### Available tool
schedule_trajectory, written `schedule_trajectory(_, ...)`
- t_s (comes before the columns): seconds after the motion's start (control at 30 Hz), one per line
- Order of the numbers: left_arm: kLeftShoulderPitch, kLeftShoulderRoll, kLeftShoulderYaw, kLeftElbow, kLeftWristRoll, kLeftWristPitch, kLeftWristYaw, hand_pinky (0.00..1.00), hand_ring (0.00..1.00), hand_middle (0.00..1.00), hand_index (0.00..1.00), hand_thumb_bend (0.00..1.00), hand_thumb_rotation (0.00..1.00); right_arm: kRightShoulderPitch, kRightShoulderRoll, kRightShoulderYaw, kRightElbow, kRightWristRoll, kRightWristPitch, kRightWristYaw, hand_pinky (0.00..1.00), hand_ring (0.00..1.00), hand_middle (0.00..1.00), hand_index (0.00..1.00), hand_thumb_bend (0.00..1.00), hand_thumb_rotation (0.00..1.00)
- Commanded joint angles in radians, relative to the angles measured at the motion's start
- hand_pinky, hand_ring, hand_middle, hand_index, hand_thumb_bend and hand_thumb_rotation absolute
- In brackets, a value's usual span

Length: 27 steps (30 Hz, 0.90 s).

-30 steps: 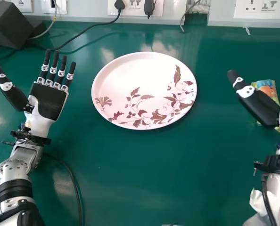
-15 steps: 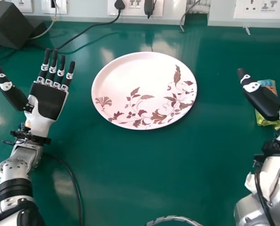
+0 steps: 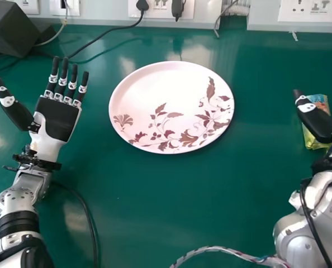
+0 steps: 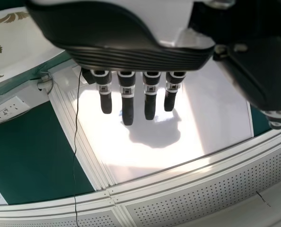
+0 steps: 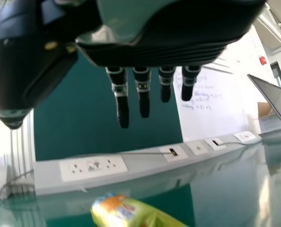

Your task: Pick up biscuit and place it in the plate

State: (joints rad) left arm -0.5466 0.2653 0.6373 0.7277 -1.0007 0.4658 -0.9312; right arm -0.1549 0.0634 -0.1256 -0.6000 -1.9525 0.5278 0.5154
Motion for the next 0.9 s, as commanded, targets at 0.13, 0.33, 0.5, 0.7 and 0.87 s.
schedule_trajectory(0.13, 0.037, -0.025, 0.004, 0.038, 0.015, -0.003, -0.011, 0.9, 0.88, 0.92, 0.97, 0.99, 0.7, -0.019, 0.005, -0.044, 0.065, 0.043, 0.03, -0.006, 1.0, 0.8, 0.91, 0.79, 0.99, 0.73)
schedule_trajectory(0.33, 0.035, -0.027, 0.006, 0.043, 0.012, -0.001, -0.003, 0.92, 0.88, 0.94, 0.97, 1.0, 0.69, -0.028, -0.023, -0.067, 0.115, 0.079, 0.045, -0.011, 1.0, 0.79, 0.9, 0.78, 1.0, 0.73)
schedule_trajectory(0.5, 0.031, -0.025, 0.006, 0.053, 0.012, -0.001, -0.015, 0.89, 0.88, 0.92, 0.93, 1.0, 0.68, -0.036, -0.044, -0.078, 0.165, 0.091, 0.06, -0.023, 1.0, 0.8, 0.9, 0.79, 0.99, 0.72)
schedule_trajectory(0.7, 0.023, -0.022, 0.008, 0.07, 0.013, -0.001, -0.022, 0.86, 0.88, 0.91, 0.92, 1.0, 0.69, -0.046, -0.076, -0.082, 0.232, 0.103, 0.085, -0.032, 1.0, 0.8, 0.9, 0.79, 1.0, 0.71)
schedule_trajectory(0.87, 0.021, -0.024, 0.01, 0.065, 0.012, -0.001, -0.011, 0.87, 0.87, 0.91, 0.93, 1.0, 0.71, -0.054, -0.096, -0.085, 0.276, 0.116, 0.11, -0.025, 1.0, 0.79, 0.9, 0.78, 1.0, 0.71)
